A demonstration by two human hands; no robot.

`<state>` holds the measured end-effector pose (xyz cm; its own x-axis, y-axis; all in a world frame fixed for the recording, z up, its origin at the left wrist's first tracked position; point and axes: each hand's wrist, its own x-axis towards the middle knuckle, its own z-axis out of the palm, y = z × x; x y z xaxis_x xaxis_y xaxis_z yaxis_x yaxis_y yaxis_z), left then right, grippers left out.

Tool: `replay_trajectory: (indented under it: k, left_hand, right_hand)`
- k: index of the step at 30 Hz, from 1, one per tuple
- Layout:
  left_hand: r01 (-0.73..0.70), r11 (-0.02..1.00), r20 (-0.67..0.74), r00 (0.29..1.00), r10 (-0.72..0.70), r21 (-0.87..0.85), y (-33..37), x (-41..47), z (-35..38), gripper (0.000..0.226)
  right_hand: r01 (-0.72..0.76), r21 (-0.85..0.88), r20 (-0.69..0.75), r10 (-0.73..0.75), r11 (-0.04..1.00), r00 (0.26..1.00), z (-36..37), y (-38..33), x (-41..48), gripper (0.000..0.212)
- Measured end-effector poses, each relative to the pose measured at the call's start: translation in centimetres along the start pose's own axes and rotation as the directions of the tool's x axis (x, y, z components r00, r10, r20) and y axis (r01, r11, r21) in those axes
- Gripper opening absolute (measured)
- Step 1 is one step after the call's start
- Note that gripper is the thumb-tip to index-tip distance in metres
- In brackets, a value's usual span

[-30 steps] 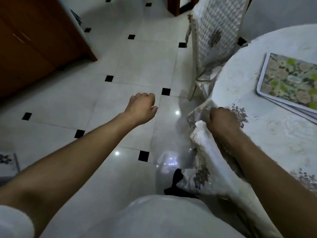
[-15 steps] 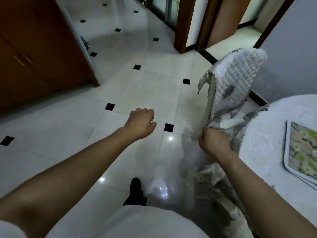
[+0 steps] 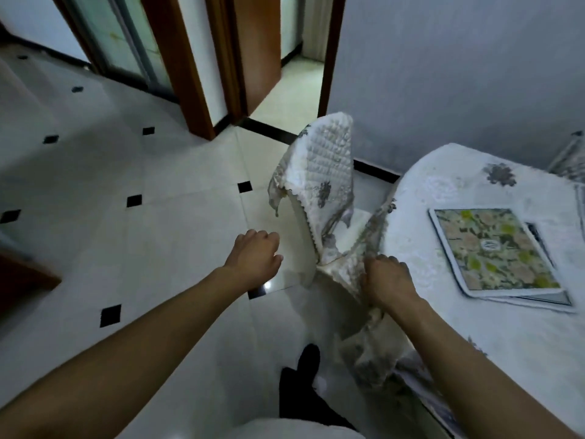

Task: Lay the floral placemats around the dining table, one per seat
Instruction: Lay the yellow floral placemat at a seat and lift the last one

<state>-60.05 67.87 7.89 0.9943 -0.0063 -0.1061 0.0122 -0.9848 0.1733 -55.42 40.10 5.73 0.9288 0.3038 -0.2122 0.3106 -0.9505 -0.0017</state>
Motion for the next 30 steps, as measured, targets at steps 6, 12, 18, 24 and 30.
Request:
replay_trajectory:
  k: [6, 12, 18, 24, 30]
  left_hand:
    - [-0.125, 0.992, 0.019, 0.992, 0.125, 0.023, 3.0, 10.3, 0.0, 0.023]
    - [-0.245, 0.970, 0.049, 0.968, 0.244, 0.006, 5.1, 18.6, 0.3, 0.024]
    - [-0.415, 0.905, 0.087, 0.902, 0.422, -0.088, 7.2, 28.1, 1.8, 0.025]
    - [-0.616, 0.768, 0.123, 0.760, 0.638, -0.176, 11.7, 38.5, 3.3, 0.021]
    - [-0.695, 0.658, 0.213, 0.624, 0.752, -0.288, 19.1, 43.6, 4.5, 0.021]
  right_hand:
    - [-0.082, 0.081, -0.016, 0.084, 0.993, 0.996, -0.3, 4.3, 6.8, 0.014]
    - [-0.154, 0.046, -0.009, 0.155, 0.987, 0.988, -1.5, 8.3, 12.8, 0.009]
    - [-0.336, 0.052, 0.047, 0.334, 0.940, 0.942, -1.1, 12.3, 16.5, 0.016]
    - [-0.628, 0.042, 0.159, 0.615, 0.777, 0.772, -0.6, 16.5, 15.9, 0.023]
    - [-0.809, 0.090, 0.220, 0.781, 0.580, 0.585, 0.0, 17.9, 12.1, 0.024]
